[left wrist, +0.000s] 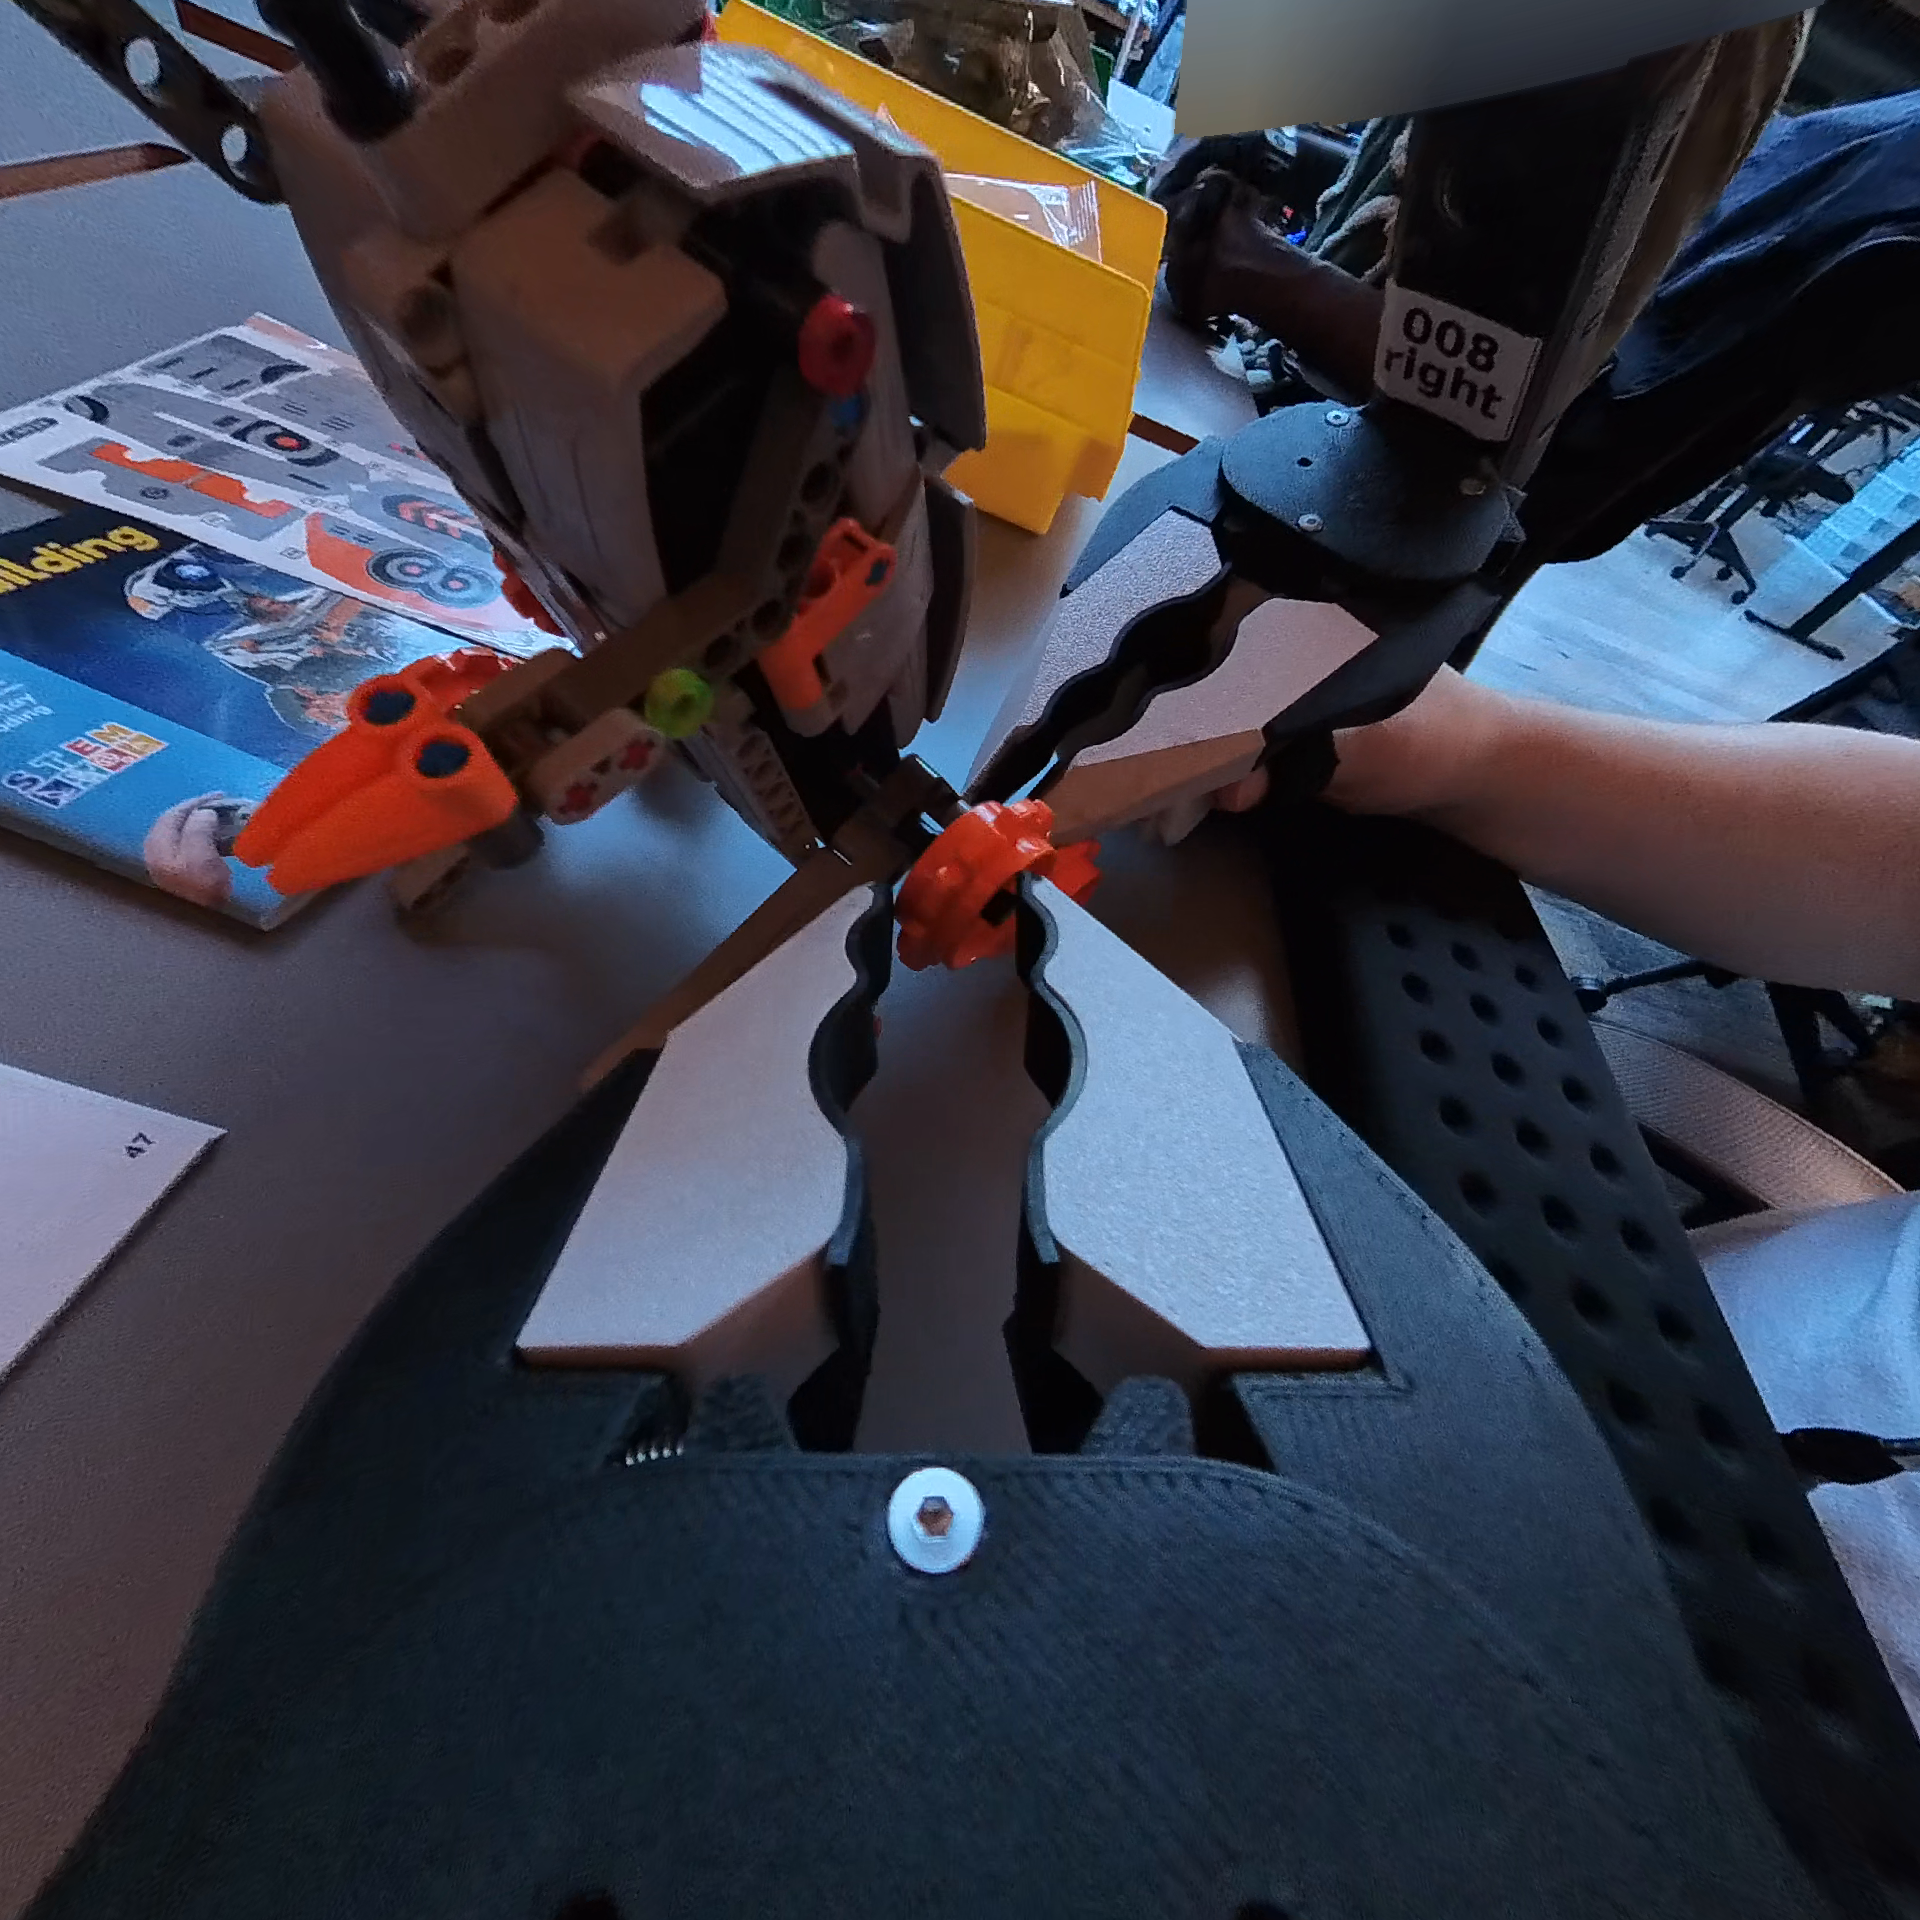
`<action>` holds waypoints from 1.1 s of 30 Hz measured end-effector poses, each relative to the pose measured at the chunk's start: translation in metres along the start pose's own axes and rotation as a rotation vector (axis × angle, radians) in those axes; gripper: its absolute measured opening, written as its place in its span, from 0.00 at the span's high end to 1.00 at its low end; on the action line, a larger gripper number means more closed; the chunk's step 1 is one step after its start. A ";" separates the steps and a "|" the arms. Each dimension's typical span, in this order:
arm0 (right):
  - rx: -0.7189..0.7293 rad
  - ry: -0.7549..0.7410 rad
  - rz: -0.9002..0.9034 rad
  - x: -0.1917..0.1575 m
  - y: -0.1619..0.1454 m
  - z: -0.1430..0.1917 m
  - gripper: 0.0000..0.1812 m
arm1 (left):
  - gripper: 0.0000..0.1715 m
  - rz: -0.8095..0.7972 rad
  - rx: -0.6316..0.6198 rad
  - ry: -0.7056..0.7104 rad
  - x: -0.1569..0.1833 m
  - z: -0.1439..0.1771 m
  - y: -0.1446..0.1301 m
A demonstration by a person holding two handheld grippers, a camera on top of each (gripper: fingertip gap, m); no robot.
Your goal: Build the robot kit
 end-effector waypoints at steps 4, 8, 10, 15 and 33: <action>0.004 -0.003 -0.014 0.001 0.000 0.001 0.97 | 0.88 -0.021 0.017 0.023 0.000 -0.001 0.002; 0.005 -0.007 -0.016 0.001 0.000 0.001 0.97 | 0.88 -0.072 0.020 0.046 0.003 -0.003 0.003; 0.004 -0.010 -0.027 0.002 0.000 0.000 0.97 | 0.88 -0.080 0.021 0.057 0.004 -0.005 0.003; 0.000 -0.013 -0.046 0.004 0.000 0.000 0.97 | 0.88 -0.117 0.011 0.090 0.006 -0.006 0.004; -0.020 0.006 -0.145 0.012 0.000 -0.004 0.96 | 0.89 -0.156 -0.002 0.143 0.009 -0.008 0.003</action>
Point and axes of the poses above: each gripper's, where its closed fingertips meet, z back along the fingers, y out of its top, x = y × z across the jaws, the point moved 10 cm from there along z, back along the fingers, and after that the axes turned 4 degrees about -y, right-handed, at the moved point
